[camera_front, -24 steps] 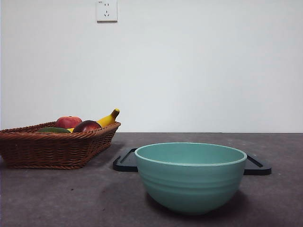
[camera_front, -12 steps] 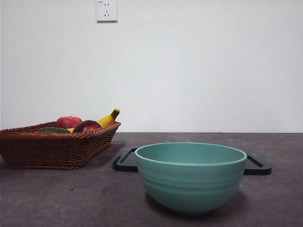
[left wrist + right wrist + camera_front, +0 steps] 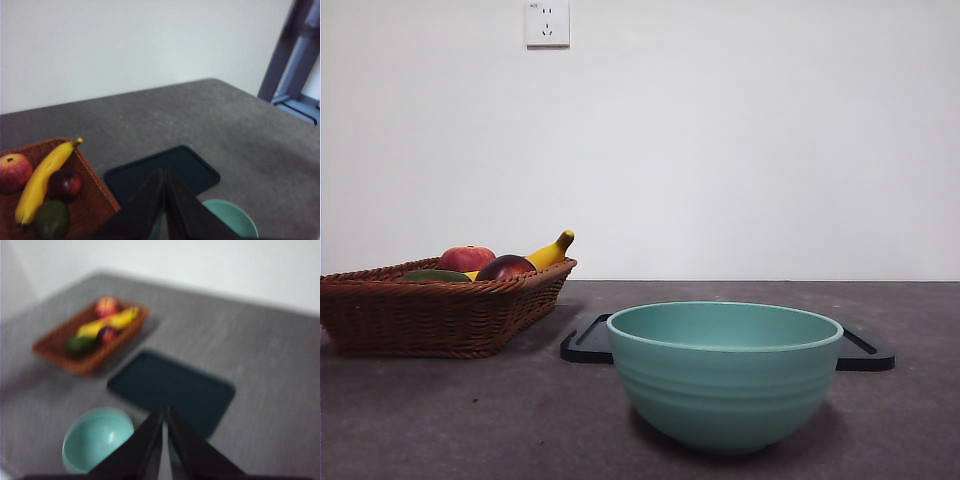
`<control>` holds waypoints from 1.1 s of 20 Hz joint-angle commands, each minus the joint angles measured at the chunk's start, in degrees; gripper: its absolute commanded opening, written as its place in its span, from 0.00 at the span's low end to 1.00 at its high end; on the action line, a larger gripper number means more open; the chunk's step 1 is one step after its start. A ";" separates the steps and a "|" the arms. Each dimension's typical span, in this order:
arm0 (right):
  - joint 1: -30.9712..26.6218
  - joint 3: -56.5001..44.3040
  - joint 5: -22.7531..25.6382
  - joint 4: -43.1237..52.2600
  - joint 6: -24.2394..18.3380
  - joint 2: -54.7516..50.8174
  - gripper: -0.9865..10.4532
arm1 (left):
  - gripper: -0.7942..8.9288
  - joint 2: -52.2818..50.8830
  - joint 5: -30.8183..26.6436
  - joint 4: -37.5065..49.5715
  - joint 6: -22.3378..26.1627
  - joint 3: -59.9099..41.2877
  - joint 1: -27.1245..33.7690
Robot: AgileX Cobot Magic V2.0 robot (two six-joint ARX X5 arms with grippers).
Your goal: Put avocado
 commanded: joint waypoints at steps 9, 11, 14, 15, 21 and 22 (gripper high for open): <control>0.42 0.76 1.84 -6.62 -3.58 -3.58 0.10 | 0.21 -1.07 0.52 -7.37 5.27 1.01 -0.07; 0.42 0.74 1.86 -7.45 -3.58 -3.58 0.12 | 0.44 -1.07 0.52 -7.82 4.96 1.01 -0.07; 0.42 0.74 1.84 -7.63 -3.28 -3.58 0.45 | 0.70 -1.07 0.52 -7.04 4.48 1.01 -0.07; 0.42 0.74 1.81 -7.63 -2.93 -3.58 0.51 | 0.70 -1.07 0.52 -6.97 2.99 1.01 -0.07; 0.42 0.74 1.79 -7.58 -2.93 -3.56 0.52 | 0.70 -1.05 0.52 -7.32 -1.99 1.01 -0.07; 0.42 0.74 1.79 -7.58 -2.93 -3.56 0.52 | 0.69 -1.01 0.52 -7.37 -2.36 1.03 -0.07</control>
